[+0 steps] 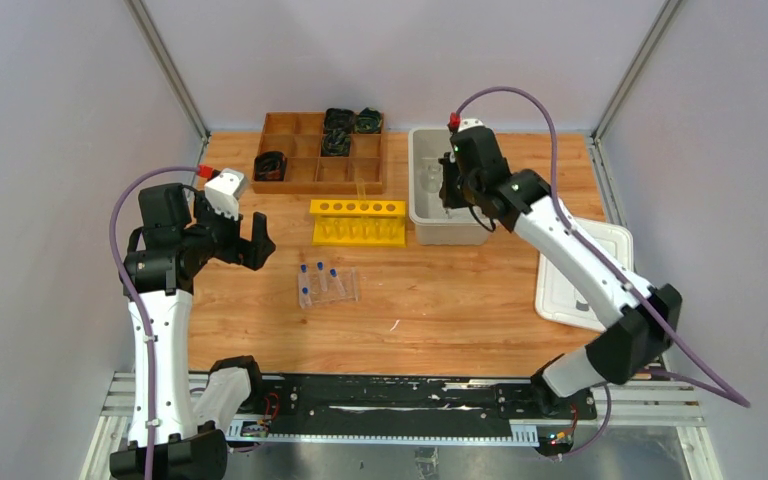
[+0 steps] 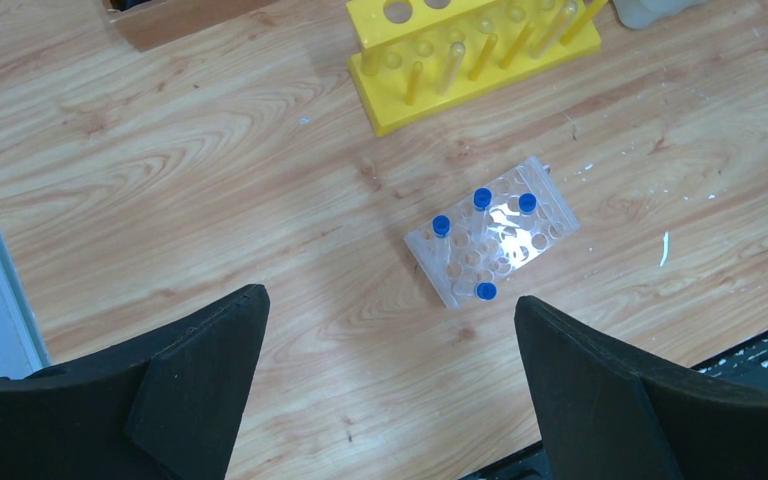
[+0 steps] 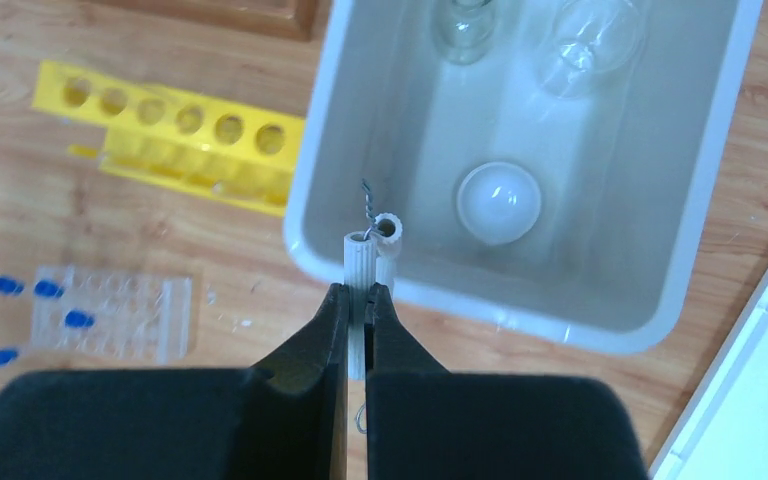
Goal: Organize the chemistry lab equipment
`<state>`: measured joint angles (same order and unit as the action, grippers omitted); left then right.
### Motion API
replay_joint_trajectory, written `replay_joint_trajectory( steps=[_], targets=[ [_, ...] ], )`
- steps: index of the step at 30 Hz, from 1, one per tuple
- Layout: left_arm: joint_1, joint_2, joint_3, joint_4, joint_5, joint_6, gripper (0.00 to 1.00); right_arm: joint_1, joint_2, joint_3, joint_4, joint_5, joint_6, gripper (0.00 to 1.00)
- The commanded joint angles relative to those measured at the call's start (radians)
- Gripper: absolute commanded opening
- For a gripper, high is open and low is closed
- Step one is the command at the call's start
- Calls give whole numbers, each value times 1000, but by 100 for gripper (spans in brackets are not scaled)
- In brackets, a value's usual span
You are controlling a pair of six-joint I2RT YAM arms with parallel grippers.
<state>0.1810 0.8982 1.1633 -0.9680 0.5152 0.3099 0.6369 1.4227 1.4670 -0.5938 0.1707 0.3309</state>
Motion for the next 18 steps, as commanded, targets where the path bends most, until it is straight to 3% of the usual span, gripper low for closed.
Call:
replay_joint_trajectory(
  steps=[1, 10, 18],
  targets=[
    [-1, -18, 13, 2, 23, 1, 100, -117, 156, 113, -30, -108, -24, 0],
    [0, -16, 15, 2, 20, 2, 100, -187, 470, 331, -78, -155, -19, 0],
    [0, -19, 9, 2, 20, 20, 100, -191, 604, 340, -82, -155, -5, 0]
  ],
)
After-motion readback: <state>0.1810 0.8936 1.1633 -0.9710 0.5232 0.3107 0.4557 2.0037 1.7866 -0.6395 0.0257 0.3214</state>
